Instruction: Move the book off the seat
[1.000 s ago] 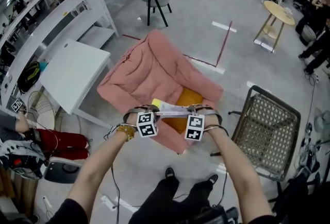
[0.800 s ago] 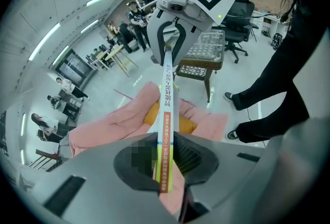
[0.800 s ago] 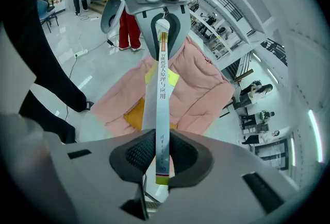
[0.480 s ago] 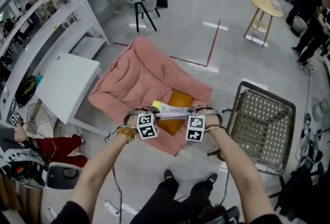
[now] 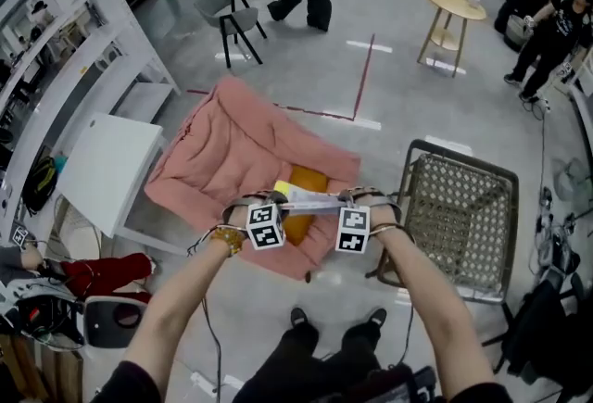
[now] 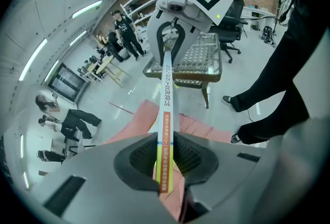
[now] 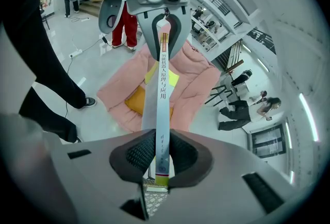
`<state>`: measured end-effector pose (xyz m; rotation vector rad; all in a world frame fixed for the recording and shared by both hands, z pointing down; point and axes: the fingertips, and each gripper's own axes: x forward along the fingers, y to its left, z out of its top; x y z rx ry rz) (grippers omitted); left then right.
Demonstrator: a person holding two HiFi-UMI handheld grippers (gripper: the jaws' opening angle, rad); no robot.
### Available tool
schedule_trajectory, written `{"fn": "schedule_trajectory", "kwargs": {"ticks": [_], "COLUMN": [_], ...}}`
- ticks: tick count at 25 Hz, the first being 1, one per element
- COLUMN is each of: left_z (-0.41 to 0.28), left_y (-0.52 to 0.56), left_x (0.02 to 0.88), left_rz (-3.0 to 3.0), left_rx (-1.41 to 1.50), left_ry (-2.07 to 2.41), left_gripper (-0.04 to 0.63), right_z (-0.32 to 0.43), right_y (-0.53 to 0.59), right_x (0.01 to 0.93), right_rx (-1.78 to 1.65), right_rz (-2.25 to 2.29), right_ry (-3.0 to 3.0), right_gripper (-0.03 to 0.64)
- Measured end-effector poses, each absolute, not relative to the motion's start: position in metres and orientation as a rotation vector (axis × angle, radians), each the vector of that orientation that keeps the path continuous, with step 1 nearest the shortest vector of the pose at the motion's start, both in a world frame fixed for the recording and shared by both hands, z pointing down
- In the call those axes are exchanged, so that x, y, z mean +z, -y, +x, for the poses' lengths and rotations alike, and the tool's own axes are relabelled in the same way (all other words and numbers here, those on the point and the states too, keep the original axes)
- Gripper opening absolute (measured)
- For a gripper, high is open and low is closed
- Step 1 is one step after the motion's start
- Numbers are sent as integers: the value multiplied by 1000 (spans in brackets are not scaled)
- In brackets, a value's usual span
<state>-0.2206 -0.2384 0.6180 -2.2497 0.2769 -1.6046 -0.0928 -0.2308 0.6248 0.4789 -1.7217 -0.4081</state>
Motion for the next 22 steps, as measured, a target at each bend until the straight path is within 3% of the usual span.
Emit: {"fn": "schedule_trajectory", "kwargs": {"ticks": [22], "left_z": [-69], "left_y": [231], "left_x": [595], "left_rz": [-2183], "left_rx": [-1533], "left_ry": [-109], "left_gripper": [71], "right_z": [55], "right_y": [205], "right_x": [605], "right_rx": [-325], "right_rz": [627], "right_ry": [1691], "right_gripper": [71]}}
